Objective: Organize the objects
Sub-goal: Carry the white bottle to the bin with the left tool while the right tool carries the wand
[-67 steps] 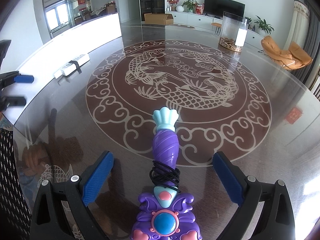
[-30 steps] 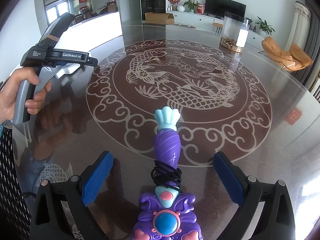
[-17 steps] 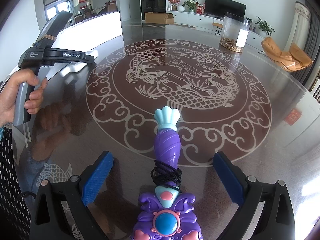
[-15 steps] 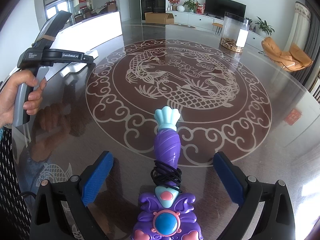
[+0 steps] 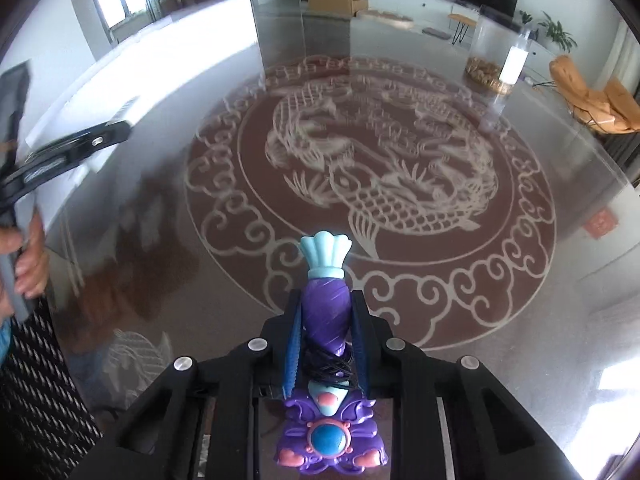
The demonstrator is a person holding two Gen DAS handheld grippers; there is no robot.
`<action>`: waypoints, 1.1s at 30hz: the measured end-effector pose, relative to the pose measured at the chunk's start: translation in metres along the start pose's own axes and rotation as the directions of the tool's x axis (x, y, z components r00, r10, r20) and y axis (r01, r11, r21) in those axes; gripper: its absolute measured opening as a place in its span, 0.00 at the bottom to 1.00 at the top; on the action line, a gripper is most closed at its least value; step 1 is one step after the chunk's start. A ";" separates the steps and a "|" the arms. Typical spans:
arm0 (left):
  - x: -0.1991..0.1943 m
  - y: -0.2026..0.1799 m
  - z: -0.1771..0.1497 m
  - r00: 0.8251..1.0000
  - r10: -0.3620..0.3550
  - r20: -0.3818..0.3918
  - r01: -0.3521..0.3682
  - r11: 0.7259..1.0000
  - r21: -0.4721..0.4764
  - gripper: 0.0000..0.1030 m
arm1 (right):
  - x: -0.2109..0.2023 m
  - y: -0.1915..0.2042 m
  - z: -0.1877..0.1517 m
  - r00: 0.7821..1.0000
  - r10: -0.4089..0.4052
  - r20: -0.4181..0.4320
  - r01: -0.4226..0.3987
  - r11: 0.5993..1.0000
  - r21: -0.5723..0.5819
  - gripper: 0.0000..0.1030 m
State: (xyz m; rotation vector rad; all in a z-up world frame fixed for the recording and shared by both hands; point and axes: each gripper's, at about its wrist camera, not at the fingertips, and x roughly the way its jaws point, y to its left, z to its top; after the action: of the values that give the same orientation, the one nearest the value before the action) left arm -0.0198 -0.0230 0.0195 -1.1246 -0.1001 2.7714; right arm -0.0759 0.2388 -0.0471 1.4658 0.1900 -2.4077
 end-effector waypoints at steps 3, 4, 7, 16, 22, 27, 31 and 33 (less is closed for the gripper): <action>-0.040 0.011 0.013 0.997 -0.020 0.070 0.022 0.999 -0.038 0.52 | -0.037 0.011 0.005 0.993 0.038 0.108 -0.040 0.999 0.015 0.22; -0.055 0.020 0.018 0.995 -0.023 0.094 0.028 0.998 -0.054 0.52 | -0.048 0.017 0.009 0.989 0.050 0.141 -0.052 0.999 0.009 0.22; -0.093 0.051 0.036 0.988 -0.002 0.155 0.017 0.996 -0.090 0.52 | -0.090 0.044 0.035 0.958 0.096 0.270 -0.086 0.995 -0.048 0.22; -0.128 0.188 0.077 0.971 0.206 0.124 -0.185 0.969 -0.164 0.52 | -0.148 0.162 0.163 0.824 0.394 0.408 -0.310 0.915 -0.257 0.22; -0.094 0.244 0.063 0.960 0.277 -0.033 -0.278 0.945 -0.175 0.52 | -0.092 0.250 0.220 0.828 0.532 0.178 -0.487 0.839 -0.243 0.23; -0.067 0.264 0.050 0.944 0.294 -0.151 -0.319 0.930 -0.182 0.55 | -0.005 0.304 0.231 0.877 0.476 -0.075 -0.481 0.861 -0.167 0.40; -0.071 0.261 0.051 0.909 0.391 -0.145 -0.412 0.895 -0.171 0.94 | -0.001 0.309 0.234 0.912 0.410 -0.005 -0.403 0.895 -0.191 0.63; -0.078 0.252 0.054 0.882 0.460 -0.104 -0.471 0.869 -0.152 0.96 | -0.012 0.299 0.234 0.917 0.398 0.035 -0.384 0.902 -0.196 0.76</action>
State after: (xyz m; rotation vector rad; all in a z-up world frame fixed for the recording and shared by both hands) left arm -0.0306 -0.2841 0.0821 -1.4496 -0.0698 3.1934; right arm -0.1677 -0.1046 0.0869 1.1962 0.0886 -2.0537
